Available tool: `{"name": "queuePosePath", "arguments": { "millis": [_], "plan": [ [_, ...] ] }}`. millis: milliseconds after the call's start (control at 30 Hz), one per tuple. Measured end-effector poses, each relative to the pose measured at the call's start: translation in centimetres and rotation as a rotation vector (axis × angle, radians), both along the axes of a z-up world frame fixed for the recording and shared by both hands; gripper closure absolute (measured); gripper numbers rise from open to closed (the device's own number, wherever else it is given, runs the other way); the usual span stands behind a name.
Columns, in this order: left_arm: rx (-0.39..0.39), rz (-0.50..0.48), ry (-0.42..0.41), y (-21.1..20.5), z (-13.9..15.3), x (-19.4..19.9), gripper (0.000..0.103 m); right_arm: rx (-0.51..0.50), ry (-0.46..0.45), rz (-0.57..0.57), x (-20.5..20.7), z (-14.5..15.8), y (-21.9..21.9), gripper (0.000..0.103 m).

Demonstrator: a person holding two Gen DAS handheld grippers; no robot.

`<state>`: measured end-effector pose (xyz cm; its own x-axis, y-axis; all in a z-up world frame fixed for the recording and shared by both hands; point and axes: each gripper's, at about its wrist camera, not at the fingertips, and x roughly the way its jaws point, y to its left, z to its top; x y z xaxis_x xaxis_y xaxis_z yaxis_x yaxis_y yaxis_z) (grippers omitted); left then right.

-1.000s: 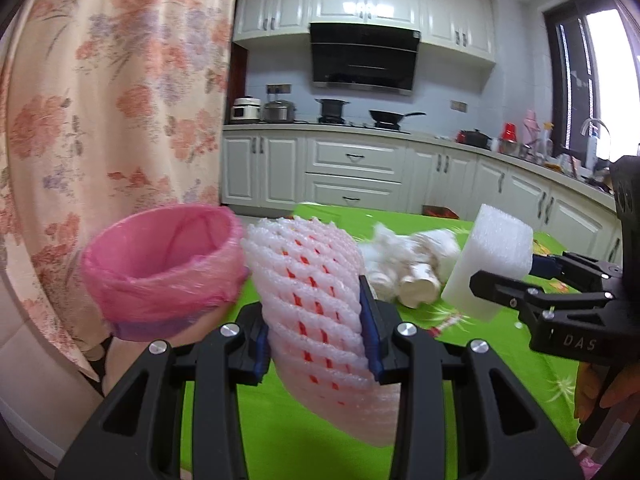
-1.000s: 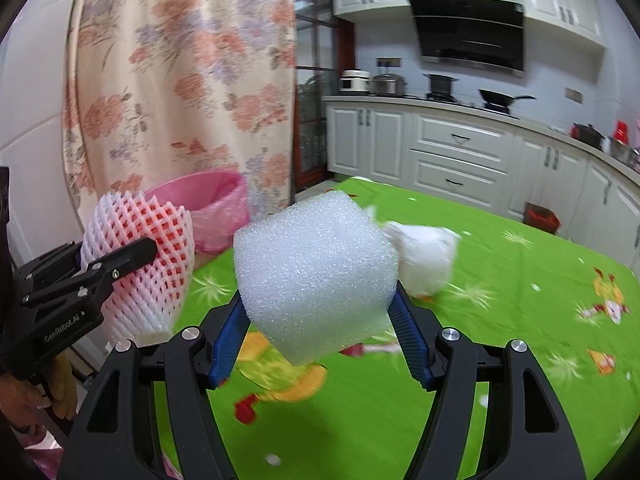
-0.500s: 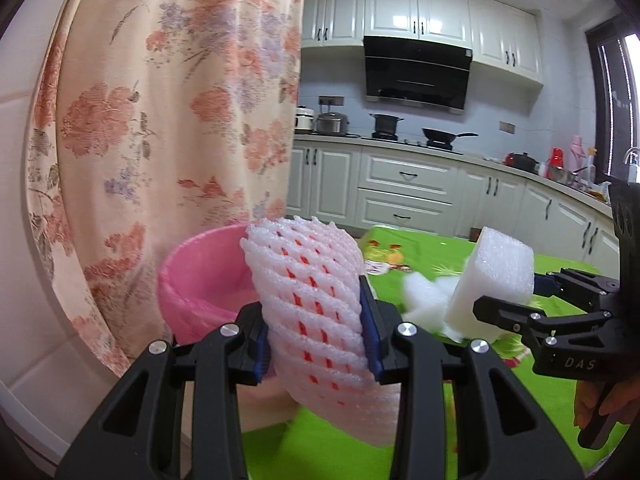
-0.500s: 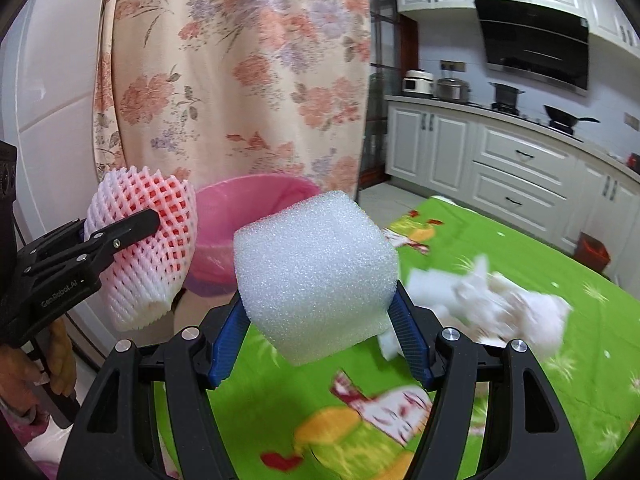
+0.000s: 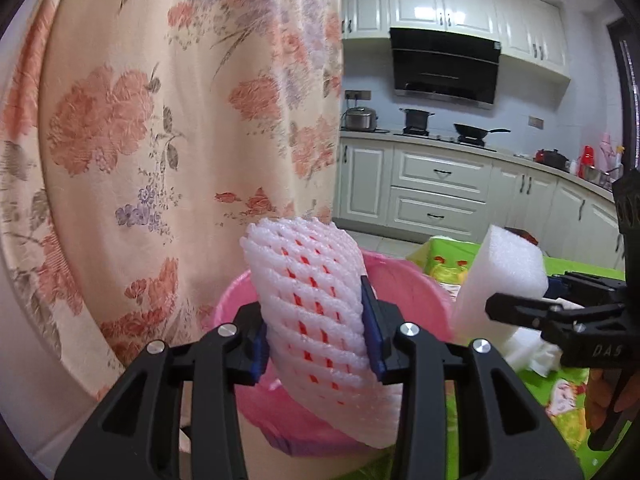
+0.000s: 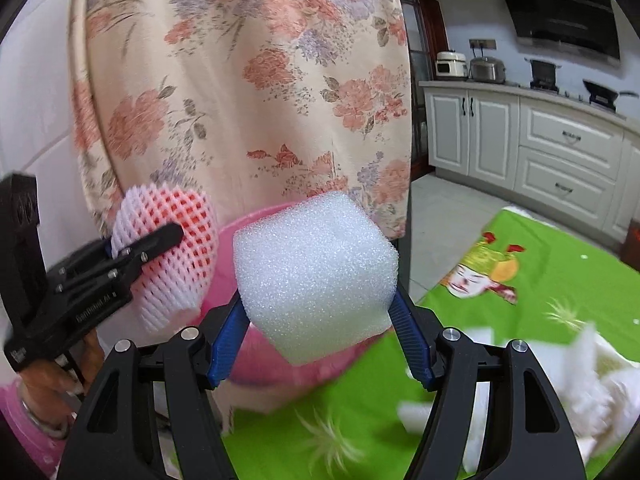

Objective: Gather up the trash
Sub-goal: 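Carry the foam net and foam block to the pink bin and release both, then move both tools back over the remaining trash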

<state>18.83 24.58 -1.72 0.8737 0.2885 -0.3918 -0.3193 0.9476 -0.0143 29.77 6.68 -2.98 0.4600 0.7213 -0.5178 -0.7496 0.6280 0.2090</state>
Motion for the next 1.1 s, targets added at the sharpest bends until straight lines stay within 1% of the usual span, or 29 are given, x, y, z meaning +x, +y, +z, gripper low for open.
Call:
{"name": "queuePosePath", "arguments": {
  "millis": [133,233,267,300,333,367,433,500,567,633,700,767,900,1000,1100],
  "plan": [
    [-0.015,0.004,0.024,1.9,-0.5,2.0,0.063,0.039,0.051,0.003,2.4,-0.1,2.3,0.038],
    [-0.026,0.015,0.040,2.9,-1.1,3.3,0.059,0.024,0.062,0.008,3.4,-0.6,3.8,0.036],
    [-0.027,0.029,0.044,3.2,-1.3,3.6,0.052,0.017,0.061,0.017,3.6,-0.8,4.3,0.035],
    [-0.030,0.052,0.047,3.6,-1.5,3.7,0.042,0.010,0.061,0.025,3.7,-1.0,4.5,0.032],
    [-0.036,0.069,0.045,3.9,-1.7,3.7,0.038,0.002,0.060,0.031,3.7,-1.2,4.6,0.030],
    [-0.052,0.087,0.036,4.3,-1.8,3.5,0.036,-0.001,0.056,0.026,3.7,-1.2,4.5,0.030],
    [-0.074,0.102,0.035,4.8,-1.9,3.1,0.036,0.012,0.058,0.027,3.5,-1.2,3.9,0.030],
    [-0.066,0.110,0.033,4.7,-2.0,2.5,0.033,0.023,0.042,0.021,3.0,-0.9,2.9,0.030],
    [-0.052,0.105,0.034,4.2,-1.9,2.0,0.033,0.019,0.020,0.021,2.5,-0.7,2.2,0.030],
    [-0.038,0.102,0.032,3.4,-1.7,1.5,0.029,0.003,-0.004,0.016,1.9,-0.7,1.6,0.030],
    [-0.022,0.107,0.023,2.2,-1.5,1.0,0.021,-0.019,-0.018,0.004,1.3,-1.0,0.8,0.030],
    [-0.006,0.115,0.010,0.7,-1.5,0.5,0.016,-0.040,-0.028,-0.008,0.8,-1.4,0.0,0.030],
    [-0.009,0.093,0.006,-2.0,-2.1,0.1,0.009,-0.079,-0.047,-0.044,-0.4,-2.5,-2.3,0.029],
    [-0.036,0.066,0.021,-4.0,-3.1,0.2,0.007,-0.089,-0.041,-0.082,-0.7,-3.2,-4.8,0.028],
    [-0.089,0.029,0.031,-6.0,-4.1,0.8,0.007,-0.100,-0.048,-0.129,-0.9,-3.6,-7.5,0.027]
  ]
}}
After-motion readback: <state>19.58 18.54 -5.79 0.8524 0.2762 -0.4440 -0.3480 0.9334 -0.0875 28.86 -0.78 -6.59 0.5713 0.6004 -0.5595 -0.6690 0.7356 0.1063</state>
